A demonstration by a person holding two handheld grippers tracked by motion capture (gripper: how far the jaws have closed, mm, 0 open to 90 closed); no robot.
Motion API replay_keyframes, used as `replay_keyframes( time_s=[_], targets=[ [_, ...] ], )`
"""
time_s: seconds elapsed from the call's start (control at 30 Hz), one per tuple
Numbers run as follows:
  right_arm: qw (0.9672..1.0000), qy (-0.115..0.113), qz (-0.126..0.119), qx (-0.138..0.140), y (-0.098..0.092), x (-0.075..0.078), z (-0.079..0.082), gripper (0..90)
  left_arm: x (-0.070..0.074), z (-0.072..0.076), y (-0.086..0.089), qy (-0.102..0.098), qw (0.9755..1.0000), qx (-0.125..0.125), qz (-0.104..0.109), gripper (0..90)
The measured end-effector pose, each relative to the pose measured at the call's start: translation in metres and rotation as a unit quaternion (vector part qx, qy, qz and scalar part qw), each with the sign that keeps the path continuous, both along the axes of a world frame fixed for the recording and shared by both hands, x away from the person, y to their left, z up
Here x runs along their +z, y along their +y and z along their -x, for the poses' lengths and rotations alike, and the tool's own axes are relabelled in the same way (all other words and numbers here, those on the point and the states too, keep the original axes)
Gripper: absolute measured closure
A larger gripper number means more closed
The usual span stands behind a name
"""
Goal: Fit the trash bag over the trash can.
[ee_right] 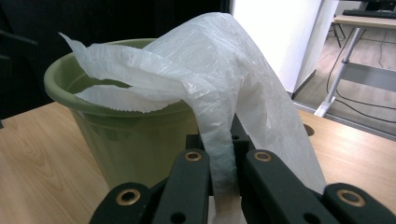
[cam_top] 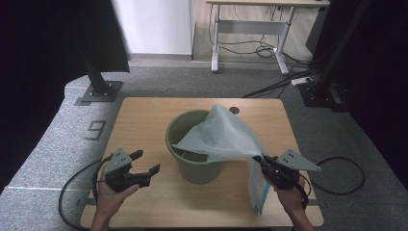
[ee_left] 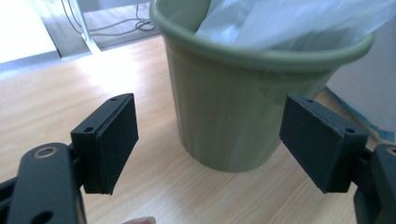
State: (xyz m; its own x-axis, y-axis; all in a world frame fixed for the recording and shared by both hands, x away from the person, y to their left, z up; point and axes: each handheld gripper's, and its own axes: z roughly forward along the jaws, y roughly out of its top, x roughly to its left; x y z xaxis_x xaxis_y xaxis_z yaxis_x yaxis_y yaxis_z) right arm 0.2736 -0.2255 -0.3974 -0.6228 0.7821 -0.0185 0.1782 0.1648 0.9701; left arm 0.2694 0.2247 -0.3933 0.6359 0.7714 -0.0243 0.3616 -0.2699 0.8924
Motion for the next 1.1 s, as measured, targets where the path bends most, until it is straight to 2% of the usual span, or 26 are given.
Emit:
replay_keyframes(
  time_s=[0.13,0.3,0.47,0.63,0.9,1.1],
  targets=[
    [1.0,0.0,0.004,0.006,0.005,0.006,-0.002,88.3,0.015,-0.003,-0.01,-0.007,0.9999,-0.01,-0.002,19.4],
    [0.9998,-0.001,0.009,0.017,0.013,0.02,-0.006,88.3,0.026,-0.011,-0.026,-0.008,0.9997,-0.022,0.0,20.2],
    [0.9996,0.0,0.018,0.023,0.022,0.028,-0.009,88.2,0.034,-0.019,-0.04,-0.008,0.9998,-0.017,0.001,20.9],
    [0.9994,0.001,0.023,0.028,0.029,0.03,-0.012,87.9,0.036,-0.021,-0.053,-0.01,0.9997,-0.016,-0.013,21.0],
    [0.9991,0.008,0.026,0.032,0.041,0.034,-0.018,86.9,0.035,-0.022,-0.076,-0.014,0.998,-0.042,-0.044,20.9],
    [0.9989,0.007,0.029,0.037,0.046,0.036,-0.019,86.9,0.035,-0.029,-0.085,-0.018,0.9975,-0.046,-0.051,22.7]
  ],
)
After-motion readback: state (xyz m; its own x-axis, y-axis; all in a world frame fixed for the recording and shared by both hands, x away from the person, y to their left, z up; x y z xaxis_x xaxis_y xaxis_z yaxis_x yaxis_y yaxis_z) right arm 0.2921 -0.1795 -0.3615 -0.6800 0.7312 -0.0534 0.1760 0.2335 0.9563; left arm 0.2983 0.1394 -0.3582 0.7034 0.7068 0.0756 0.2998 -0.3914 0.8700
